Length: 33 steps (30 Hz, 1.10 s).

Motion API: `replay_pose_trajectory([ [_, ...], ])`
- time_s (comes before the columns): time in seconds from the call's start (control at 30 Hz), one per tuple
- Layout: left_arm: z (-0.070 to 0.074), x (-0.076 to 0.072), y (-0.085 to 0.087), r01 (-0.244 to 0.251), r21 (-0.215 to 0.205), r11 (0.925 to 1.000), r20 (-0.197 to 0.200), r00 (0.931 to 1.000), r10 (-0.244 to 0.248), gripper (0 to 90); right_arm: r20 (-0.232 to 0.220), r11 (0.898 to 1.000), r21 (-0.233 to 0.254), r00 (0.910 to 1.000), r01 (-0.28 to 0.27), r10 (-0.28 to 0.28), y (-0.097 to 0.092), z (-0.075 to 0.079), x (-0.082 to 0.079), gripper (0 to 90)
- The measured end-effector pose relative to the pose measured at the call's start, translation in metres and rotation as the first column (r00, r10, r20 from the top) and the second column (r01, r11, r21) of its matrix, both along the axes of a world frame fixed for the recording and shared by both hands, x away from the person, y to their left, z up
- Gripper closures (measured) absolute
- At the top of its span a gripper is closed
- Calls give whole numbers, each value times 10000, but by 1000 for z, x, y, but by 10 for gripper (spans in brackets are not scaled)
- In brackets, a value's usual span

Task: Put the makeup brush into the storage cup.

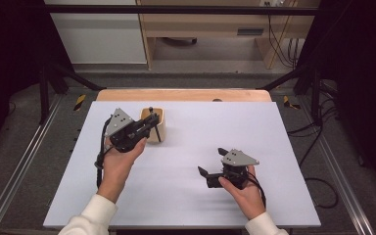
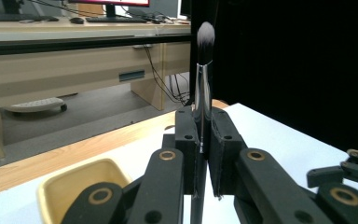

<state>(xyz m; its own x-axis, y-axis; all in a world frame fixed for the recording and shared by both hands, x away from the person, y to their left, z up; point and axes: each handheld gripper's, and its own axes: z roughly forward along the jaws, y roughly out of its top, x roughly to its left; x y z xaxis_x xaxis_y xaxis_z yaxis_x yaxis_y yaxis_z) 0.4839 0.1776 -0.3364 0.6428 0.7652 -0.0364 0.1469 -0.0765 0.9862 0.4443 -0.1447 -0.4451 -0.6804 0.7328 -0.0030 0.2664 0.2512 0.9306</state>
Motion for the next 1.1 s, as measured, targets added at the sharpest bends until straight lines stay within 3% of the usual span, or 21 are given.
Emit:
replay_pose_trajectory([
  [0.17, 5, 6, 10, -253, -3, 9997, 98, 9996, 253, 835, 317, 9998, -191, 9995, 99, -93, -4, -1, 1, 65],
  [0.33, 10, 12, 18, -450, -85, 9989, 271, 9986, 453, 835, 151, 9997, -235, 9998, 117, -114, -6, -2, 1, 66],
  [0.43, 12, 16, 22, -526, -95, 9986, 331, 9981, 529, 835, -83, 9997, 196, 9999, 142, -141, -8, -3, 0, 66],
  [0.57, 18, 21, 28, -752, -94, 9971, 451, 9961, 756, 835, 9, 9997, 200, 9999, 135, -135, -8, -2, -2, 66],
  [0.8, 24, 32, 32, -1085, -164, 9940, 548, 9925, 1092, 835, -39, 9999, 62, 10000, 87, -87, -11, -6, -6, 63],
  [0.9, 26, 36, 33, -1234, -328, 9918, 531, 9907, 1250, 835, -19, 9993, 298, 9998, 218, -217, -16, -6, -5, 60],
  [1.1, 27, 45, 30, -1421, -375, 9891, 527, 9882, 1440, 835, 306, 9983, 276, 9981, 523, -532, -23, -7, -5, 61],
])
